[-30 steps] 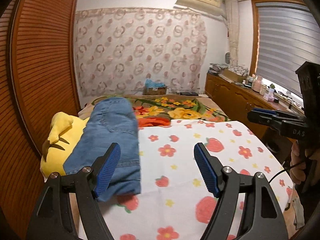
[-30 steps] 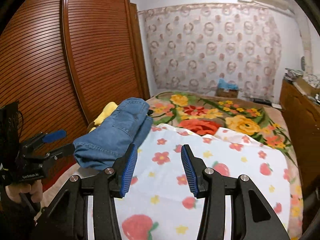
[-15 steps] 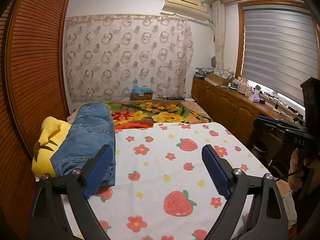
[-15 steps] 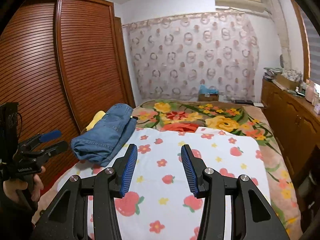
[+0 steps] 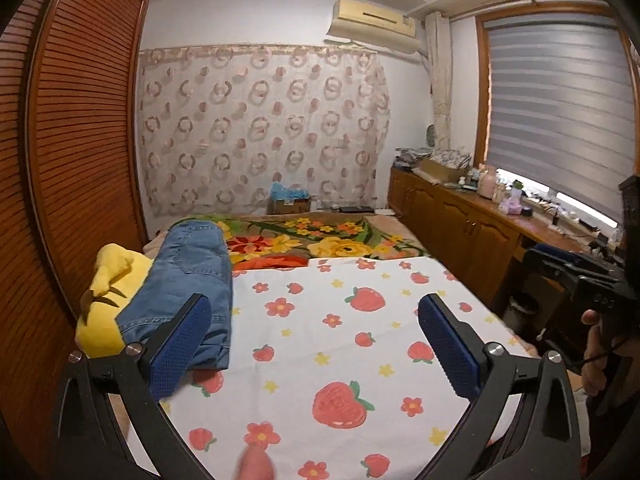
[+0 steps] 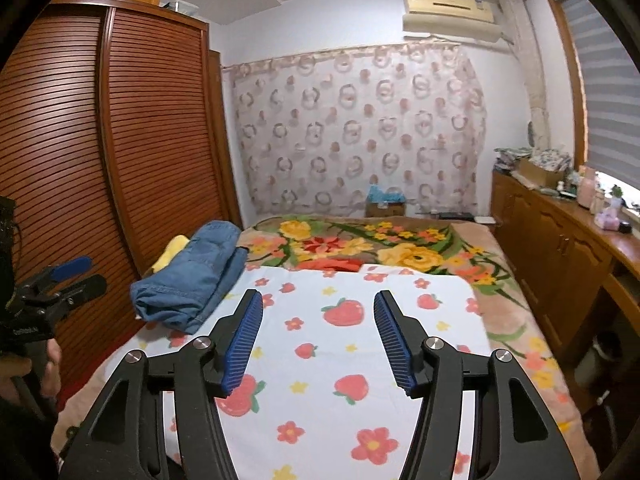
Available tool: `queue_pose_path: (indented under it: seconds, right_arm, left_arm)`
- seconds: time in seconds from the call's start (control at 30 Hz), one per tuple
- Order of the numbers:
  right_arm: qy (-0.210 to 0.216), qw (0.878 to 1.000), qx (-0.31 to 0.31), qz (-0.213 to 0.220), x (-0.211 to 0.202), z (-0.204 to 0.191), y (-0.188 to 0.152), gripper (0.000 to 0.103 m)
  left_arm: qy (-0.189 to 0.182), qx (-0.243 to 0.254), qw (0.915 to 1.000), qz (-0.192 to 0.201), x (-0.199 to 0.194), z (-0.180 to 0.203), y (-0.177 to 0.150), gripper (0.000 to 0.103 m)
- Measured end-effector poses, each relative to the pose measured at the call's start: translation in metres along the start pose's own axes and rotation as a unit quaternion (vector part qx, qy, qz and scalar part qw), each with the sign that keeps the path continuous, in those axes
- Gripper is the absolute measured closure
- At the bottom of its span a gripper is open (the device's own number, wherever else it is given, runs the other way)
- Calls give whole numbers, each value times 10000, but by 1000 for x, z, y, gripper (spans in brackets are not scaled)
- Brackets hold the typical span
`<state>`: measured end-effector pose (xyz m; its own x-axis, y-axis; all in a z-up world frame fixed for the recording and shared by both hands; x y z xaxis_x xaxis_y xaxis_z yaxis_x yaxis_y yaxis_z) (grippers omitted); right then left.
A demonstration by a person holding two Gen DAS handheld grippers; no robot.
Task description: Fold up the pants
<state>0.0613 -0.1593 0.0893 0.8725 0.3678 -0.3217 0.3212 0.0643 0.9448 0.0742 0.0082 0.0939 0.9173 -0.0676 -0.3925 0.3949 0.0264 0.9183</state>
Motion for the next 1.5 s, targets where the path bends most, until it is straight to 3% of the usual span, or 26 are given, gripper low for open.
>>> queue_pose_path:
  seconds: [1.5]
  right_arm:
    - [-29,10000,-8,38,-9,14,2,42]
  left_arm:
    - [168,-44,9998,-140,-4,4,-10,0]
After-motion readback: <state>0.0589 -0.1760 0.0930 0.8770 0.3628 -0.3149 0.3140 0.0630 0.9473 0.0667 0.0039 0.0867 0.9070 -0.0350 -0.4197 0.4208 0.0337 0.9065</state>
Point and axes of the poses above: each gripper's, at about its wrist camera, not at the fingertips, and x roughly the way its jaws point, z to its right, y to its top, the point moved 5 cm from there along x, roughly the way its jaws point, and after that the axes turned 3 degrees about y, right-handed, at the moved point
